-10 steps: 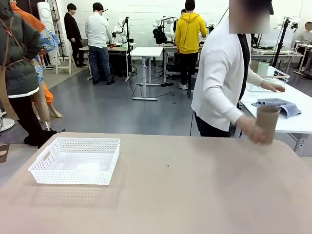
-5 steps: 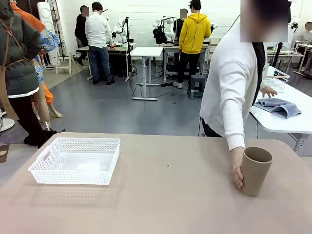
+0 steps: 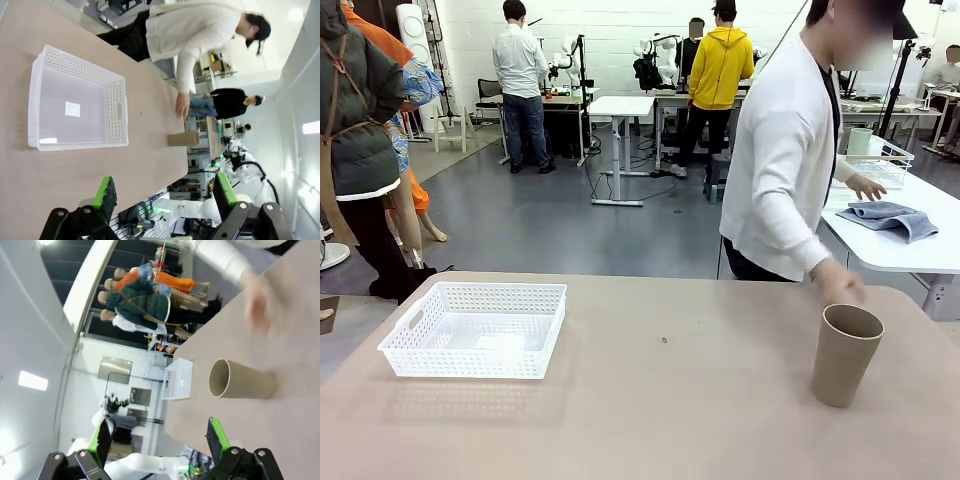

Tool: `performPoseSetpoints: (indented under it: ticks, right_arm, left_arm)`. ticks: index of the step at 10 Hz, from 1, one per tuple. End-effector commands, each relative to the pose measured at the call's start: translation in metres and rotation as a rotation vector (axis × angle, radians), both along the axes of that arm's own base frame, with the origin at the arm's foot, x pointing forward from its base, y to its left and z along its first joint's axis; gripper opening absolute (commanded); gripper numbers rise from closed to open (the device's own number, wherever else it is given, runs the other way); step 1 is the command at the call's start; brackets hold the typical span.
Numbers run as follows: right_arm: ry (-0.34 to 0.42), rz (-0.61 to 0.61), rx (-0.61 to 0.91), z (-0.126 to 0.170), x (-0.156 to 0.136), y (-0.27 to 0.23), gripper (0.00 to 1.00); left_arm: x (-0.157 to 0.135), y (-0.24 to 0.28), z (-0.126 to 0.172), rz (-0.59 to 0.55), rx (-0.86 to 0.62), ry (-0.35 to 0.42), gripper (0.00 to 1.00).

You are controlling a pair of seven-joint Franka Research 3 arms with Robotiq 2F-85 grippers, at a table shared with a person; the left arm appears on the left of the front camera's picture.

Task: Clean and organize the cups into the basket.
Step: Pick up the Organizing basket and move it to the center of the table, then pick up the Reusable plastic cup from the right side of the table and place it inside the Organizing basket.

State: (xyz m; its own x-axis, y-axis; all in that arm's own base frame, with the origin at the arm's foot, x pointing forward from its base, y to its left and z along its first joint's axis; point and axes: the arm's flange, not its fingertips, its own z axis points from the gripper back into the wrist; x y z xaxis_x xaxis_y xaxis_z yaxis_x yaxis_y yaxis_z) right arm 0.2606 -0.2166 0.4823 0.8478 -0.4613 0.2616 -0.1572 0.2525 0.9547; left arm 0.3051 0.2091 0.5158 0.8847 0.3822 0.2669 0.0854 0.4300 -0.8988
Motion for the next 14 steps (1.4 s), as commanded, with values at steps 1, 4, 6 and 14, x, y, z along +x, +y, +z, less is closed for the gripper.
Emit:
performPoseSetpoints:
  ticks: [1,4,6,14]
  right_arm:
    - [-0.221,0.156,-0.085,-0.002,0.026,-0.004,1.0]
    - [-0.409,0.393,-0.222,-0.015,0.043,0.002,1.0]
    - [-0.502,0.502,-0.219,-0.023,0.05,0.003,1.0]
    - [-0.551,0.506,-0.248,-0.041,0.056,0.008,1.0]
  left_arm:
    - [0.015,-0.009,0.014,-0.12,0.212,-0.045,1.0]
    - [0.038,-0.04,0.035,-0.212,0.585,-0.052,1.0]
    - [0.063,-0.065,0.031,-0.188,0.838,-0.006,1.0]
    - [0.104,-0.151,-0.077,-0.096,1.321,0.014,1.0]
